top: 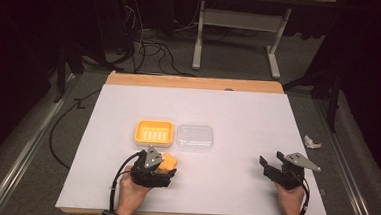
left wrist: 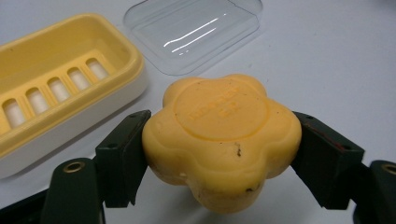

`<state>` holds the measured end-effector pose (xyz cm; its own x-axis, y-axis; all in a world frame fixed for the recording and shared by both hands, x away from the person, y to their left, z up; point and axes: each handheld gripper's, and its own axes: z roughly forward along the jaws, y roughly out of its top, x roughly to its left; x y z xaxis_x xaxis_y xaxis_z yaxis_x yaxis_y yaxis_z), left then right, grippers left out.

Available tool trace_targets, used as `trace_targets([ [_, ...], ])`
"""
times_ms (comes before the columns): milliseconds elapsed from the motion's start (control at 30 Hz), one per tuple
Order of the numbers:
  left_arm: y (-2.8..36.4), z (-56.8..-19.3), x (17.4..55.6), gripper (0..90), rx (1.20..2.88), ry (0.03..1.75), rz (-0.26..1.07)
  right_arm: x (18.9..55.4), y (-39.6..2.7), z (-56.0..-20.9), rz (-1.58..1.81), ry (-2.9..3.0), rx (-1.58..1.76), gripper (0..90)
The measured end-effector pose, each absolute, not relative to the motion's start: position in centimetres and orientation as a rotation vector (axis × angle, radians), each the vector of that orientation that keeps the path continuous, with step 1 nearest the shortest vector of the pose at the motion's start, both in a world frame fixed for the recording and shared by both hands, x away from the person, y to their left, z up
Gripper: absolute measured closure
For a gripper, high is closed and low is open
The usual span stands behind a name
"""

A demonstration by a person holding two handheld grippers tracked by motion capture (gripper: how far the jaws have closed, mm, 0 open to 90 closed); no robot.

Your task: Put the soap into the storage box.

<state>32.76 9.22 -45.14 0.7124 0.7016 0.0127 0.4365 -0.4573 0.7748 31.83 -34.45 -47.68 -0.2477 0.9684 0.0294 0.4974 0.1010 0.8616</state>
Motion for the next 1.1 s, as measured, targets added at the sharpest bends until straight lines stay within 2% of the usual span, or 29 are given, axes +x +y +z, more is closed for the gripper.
trace_targets([
  [1100,11.6,-41.7,35.4,25.8,2.075,0.874,0.478,31.8,-34.5,-47.7,1.066,1.814,1.425,29.5],
])
